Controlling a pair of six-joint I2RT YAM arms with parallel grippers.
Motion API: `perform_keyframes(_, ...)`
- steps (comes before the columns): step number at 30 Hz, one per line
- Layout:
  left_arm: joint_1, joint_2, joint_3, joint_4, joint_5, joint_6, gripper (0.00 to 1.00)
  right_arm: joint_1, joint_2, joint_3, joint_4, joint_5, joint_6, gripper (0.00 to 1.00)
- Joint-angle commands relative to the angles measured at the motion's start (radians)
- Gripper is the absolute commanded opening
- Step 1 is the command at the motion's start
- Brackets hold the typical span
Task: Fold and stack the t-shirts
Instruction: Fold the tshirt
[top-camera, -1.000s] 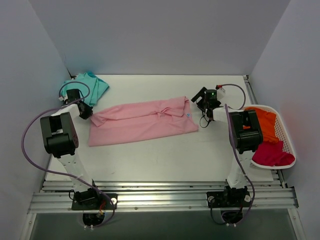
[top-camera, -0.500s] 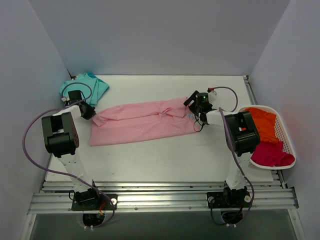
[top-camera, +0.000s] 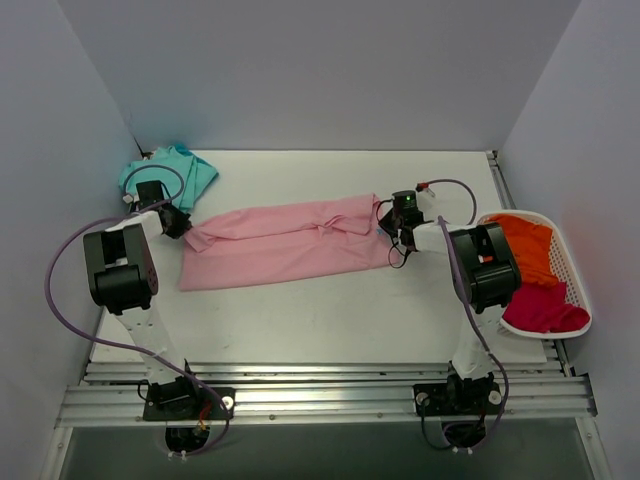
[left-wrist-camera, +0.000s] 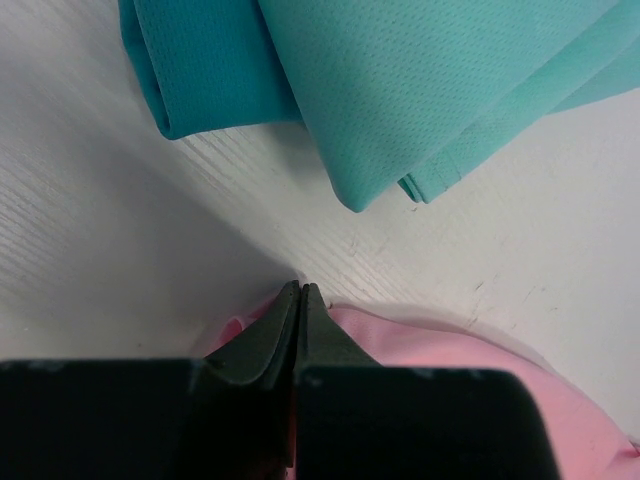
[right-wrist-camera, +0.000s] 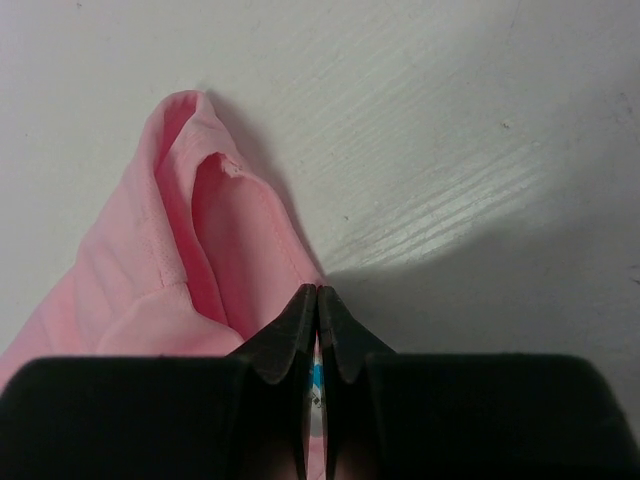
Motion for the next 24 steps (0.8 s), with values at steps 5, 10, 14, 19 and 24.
perform_keyframes(5, -0.002, -0.003, -0.014, 0.019, 0.005, 0.001, 0.02, -0.010, 0.032, 0.040, -0.002, -0.006, -0.013, 0.00)
perform_keyframes(10, -0.003, -0.006, -0.017, 0.020, 0.002, 0.001, 0.02, -0.015, 0.023, 0.061, -0.070, 0.045, -0.019, 0.41)
perform_keyframes(14, -0.003, -0.006, -0.019, 0.023, -0.001, 0.001, 0.02, -0.013, -0.020, 0.052, -0.104, 0.100, -0.028, 0.71)
perform_keyframes(19, -0.005, -0.004, -0.017, 0.025, -0.001, -0.001, 0.02, -0.015, -0.032, 0.046, -0.114, 0.131, -0.033, 0.72)
perform_keyframes(24, -0.005, -0.006, -0.017, 0.022, -0.002, -0.001, 0.02, 0.021, 0.024, 0.046, -0.081, 0.086, -0.014, 0.71)
